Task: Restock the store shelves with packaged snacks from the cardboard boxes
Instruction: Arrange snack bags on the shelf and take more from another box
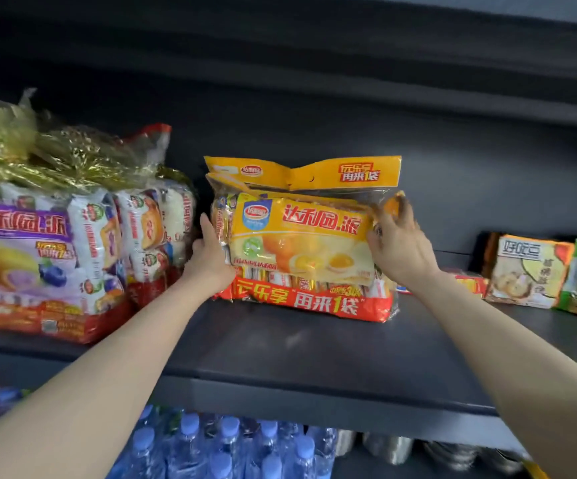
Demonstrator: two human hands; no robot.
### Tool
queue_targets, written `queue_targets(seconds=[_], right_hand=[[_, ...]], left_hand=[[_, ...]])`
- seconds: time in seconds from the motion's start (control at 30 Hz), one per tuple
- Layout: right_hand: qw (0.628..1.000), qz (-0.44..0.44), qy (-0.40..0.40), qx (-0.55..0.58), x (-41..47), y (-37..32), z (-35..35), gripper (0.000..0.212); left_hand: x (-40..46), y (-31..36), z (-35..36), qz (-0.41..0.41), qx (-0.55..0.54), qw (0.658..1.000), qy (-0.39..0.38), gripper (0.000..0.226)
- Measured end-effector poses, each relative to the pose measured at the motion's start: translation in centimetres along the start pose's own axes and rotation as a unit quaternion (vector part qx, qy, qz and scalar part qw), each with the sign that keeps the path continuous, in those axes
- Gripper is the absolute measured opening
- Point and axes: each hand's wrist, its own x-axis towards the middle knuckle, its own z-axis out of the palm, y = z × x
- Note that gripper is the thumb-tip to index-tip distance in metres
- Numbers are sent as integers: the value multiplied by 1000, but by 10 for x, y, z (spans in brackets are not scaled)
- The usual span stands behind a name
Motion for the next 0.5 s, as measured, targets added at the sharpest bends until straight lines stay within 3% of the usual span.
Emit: queue_targets(seconds=[0.13,0.23,0.33,0.43,0.5], right_hand=[[998,-26,-13,53,3,4,6,48],[991,-73,61,98,-3,7,6,49],[989,-60,127,36,-4,8,9,37],[980,-32,193,-35,8,3,0,42],[984,-37,163,-53,19,-7,-10,43]], left_hand=[[3,5,-2,-8,47,999,-7,101],[-1,6,-6,-22,57,998,-6,103],[-12,5,-5,-16,96,995,11,104],[-19,13,-2,137,171,963,156,105],[-19,26,-1,265,196,920,210,94]])
